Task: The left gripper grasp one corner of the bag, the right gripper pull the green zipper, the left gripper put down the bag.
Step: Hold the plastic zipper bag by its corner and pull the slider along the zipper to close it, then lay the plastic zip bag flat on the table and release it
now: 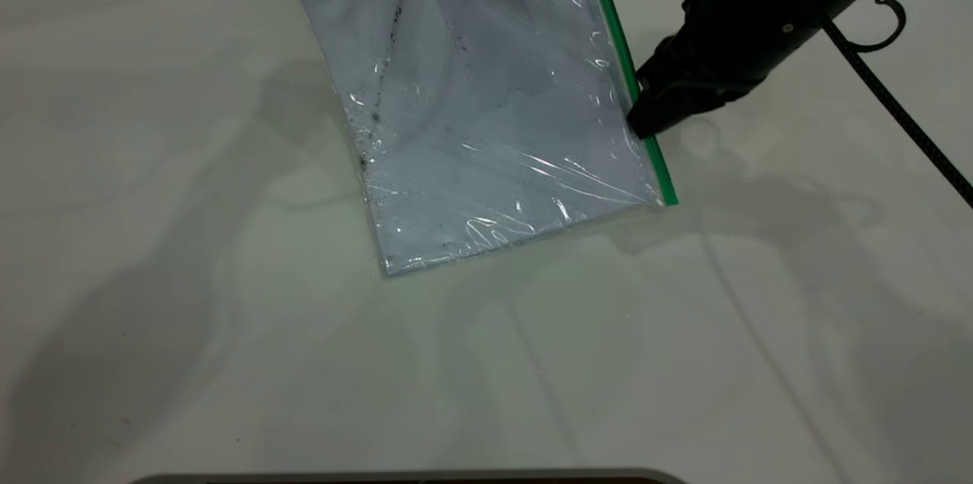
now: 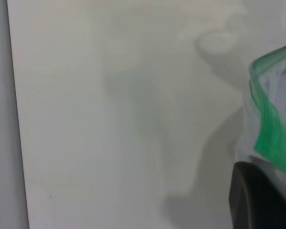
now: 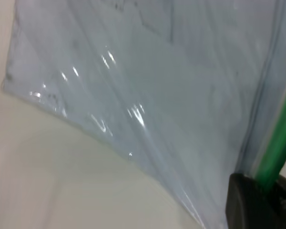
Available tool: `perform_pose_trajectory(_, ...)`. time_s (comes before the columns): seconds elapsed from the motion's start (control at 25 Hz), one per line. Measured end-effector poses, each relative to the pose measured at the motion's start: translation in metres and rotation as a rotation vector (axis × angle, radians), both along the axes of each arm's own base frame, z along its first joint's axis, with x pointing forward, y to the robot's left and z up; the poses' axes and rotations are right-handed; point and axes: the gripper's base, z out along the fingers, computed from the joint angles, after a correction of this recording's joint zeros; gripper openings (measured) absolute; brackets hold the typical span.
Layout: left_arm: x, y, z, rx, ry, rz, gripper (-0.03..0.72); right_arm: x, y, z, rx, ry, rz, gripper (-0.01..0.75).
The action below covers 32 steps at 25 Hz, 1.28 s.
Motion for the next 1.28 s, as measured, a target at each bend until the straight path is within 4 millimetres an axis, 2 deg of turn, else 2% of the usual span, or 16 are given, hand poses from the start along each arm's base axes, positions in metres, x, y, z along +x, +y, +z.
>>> perform_pose_trajectory(0.28,0.000,0.000,0.000,0.002,-0.001,0.000,0.051,-0.009,0.000,-0.003,-0.006,0.095,0.043,0.070)
perform_pose_trajectory(0.56,0.000,0.000,0.000,0.003,0.000,0.001,0.051,-0.023,-0.001,-0.019,-0.022,0.246,0.090,0.070)
perform_pose_trajectory(0.84,0.000,0.000,0.000,0.009,-0.001,0.001,0.051,-0.026,-0.002,-0.021,-0.035,0.281,0.097,0.102)
perform_pose_trajectory(0.96,0.002,0.004,0.000,0.021,-0.007,0.009,0.051,-0.028,-0.003,-0.025,-0.041,0.297,0.098,0.188)
perform_pose_trajectory(1.16,0.001,0.004,0.000,0.021,0.015,0.036,0.051,-0.026,-0.004,-0.026,-0.050,0.276,0.085,0.421)
perform_pose_trajectory(1.28,0.000,-0.002,-0.009,0.053,0.048,0.060,0.051,-0.024,-0.005,-0.027,-0.058,0.258,0.064,0.531)
